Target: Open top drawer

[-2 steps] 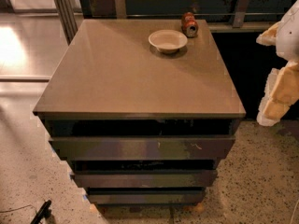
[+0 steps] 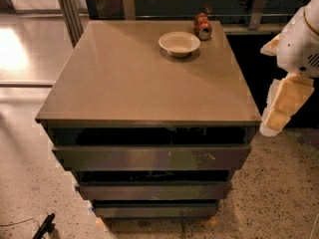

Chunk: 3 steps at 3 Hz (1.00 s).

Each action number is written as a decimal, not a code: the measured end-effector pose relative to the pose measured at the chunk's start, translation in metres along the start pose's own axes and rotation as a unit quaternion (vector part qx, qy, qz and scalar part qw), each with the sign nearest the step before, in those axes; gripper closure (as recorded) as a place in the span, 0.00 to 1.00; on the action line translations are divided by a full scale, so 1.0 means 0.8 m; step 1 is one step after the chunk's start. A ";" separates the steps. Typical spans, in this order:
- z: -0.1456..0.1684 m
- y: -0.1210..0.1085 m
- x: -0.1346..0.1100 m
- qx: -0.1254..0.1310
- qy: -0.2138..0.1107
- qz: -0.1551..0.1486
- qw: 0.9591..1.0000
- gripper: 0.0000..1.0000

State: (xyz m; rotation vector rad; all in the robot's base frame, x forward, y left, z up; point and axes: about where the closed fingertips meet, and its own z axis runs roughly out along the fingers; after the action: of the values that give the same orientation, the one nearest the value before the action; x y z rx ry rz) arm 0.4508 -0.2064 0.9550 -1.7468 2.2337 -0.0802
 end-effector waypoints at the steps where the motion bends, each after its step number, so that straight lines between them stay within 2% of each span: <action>1: 0.044 0.001 -0.002 -0.032 0.002 -0.007 0.999 0.00; 3: 0.050 0.001 -0.002 -0.038 -0.002 -0.005 0.999 0.00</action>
Offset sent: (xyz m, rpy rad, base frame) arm 0.0093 0.0071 -0.0355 0.0075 0.0635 0.0261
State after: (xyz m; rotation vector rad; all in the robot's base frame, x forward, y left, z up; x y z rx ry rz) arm 0.4609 -0.1987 0.9172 -1.7950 2.2521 0.0061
